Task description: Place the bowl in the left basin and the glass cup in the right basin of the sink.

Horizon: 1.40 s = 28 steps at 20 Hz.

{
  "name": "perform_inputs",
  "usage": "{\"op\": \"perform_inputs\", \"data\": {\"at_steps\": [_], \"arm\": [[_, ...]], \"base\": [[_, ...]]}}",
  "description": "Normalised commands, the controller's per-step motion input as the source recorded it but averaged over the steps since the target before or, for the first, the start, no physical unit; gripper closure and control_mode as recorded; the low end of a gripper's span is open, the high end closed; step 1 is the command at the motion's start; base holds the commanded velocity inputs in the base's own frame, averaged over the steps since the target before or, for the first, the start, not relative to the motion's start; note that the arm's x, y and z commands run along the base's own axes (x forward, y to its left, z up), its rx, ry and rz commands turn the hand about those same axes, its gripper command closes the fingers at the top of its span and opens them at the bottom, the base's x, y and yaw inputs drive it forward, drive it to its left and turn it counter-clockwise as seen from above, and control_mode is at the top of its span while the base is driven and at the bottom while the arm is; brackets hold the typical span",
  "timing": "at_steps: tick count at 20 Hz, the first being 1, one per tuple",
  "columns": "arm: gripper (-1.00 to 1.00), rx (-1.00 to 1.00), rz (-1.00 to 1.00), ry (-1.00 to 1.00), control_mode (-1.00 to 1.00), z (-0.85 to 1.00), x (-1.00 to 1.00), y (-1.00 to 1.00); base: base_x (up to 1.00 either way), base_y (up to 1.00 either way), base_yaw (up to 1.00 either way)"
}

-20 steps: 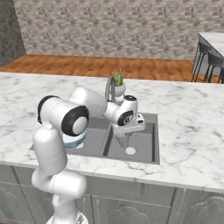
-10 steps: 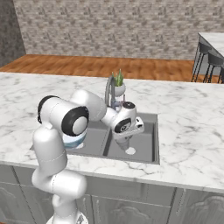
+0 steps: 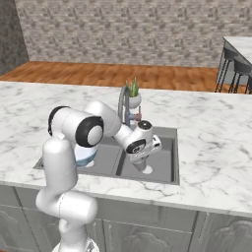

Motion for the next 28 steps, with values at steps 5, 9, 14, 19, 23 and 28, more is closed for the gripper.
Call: {"op": "perform_inputs", "data": {"at_steps": [5, 9, 14, 19, 23, 28], "arm": [[1.0, -0.02, 0.1, 0.02, -1.0, -0.31, 0.22, 0.0], [1.0, 0.0, 0.11, -0.01, -1.0, -0.17, 0.17, 0.0], [1.0, 0.0, 0.1, -0.02, -1.0, -0.17, 0.19, 0.0], [1.0, 0.0, 0.1, -0.03, -1.0, -0.18, 0.17, 0.0], [-1.0, 0.0, 0.04, -0.01, -1.0, -0.08, 0.08, 0.03], [-1.0, 0.0, 0.0, 0.0, -1.0, -0.01, 0.01, 0.03]], "base": [[0.0, 0.0, 0.0], [0.0, 0.0, 0.0], [0.0, 0.0, 0.0], [0.0, 0.0, 0.0], [0.0, 0.0, 0.0], [0.0, 0.0, 0.0]]}}
